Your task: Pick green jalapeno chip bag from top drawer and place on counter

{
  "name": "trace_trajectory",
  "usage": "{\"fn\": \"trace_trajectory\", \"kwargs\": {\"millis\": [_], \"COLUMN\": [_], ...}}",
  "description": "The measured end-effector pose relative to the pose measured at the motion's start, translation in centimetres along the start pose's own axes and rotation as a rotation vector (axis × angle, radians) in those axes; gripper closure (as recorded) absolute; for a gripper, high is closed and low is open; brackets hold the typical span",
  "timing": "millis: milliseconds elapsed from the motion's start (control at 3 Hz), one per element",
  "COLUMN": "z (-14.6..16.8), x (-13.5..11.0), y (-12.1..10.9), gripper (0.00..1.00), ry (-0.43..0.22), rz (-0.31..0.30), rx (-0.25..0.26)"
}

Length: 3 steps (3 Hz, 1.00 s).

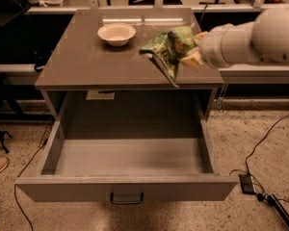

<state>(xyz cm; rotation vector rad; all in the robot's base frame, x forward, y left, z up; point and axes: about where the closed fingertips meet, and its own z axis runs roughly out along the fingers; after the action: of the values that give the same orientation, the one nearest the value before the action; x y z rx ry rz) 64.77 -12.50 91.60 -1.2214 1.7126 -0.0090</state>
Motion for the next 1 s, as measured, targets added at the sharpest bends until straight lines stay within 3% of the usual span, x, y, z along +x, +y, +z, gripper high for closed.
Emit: {"fn": "trace_trajectory", "kwargs": {"millis": [333, 667, 1000], "z": [4.7, 9.9, 13.5], "x": [0.0, -0.8, -1.4], "y": [-5.0, -7.8, -9.3], "gripper": [1.00, 0.82, 0.58], "ry": [0.050, 0.093, 0.125], "rz": [0.061, 0.129, 0.178], "rx": [0.038, 0.037, 0.029]}}
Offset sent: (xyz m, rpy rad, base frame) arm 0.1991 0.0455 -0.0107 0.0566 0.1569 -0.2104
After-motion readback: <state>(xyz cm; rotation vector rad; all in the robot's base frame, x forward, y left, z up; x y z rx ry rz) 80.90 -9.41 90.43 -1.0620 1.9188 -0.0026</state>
